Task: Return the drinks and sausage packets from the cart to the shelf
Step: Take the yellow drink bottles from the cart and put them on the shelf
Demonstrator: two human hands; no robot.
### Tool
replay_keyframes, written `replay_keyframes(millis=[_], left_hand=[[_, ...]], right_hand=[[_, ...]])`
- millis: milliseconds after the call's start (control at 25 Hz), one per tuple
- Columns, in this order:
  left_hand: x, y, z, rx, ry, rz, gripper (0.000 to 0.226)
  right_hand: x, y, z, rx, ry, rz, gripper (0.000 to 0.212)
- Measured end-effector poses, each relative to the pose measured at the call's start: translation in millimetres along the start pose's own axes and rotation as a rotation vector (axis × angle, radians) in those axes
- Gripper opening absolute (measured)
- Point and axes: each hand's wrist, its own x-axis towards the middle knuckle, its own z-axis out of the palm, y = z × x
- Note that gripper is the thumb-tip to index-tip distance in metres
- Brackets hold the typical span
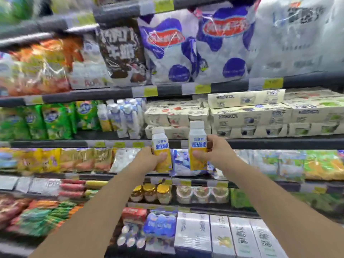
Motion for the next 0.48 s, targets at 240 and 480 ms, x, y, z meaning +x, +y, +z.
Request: replay_keyframes(millis=[240,480], left_hand=[[6.6,-51.5,-123.7,-0.038,0.023,-0.013,0.032],[30.7,-84.2,-213.6,-0.05,0.012,0.016,0.028]], right_hand=[[25.0,-45.8,140.0,-0.071,-0.081,-0.058,0.036],[51.5,-79.4,238.4,-0.081,-0.06,-0.056,0.036]])
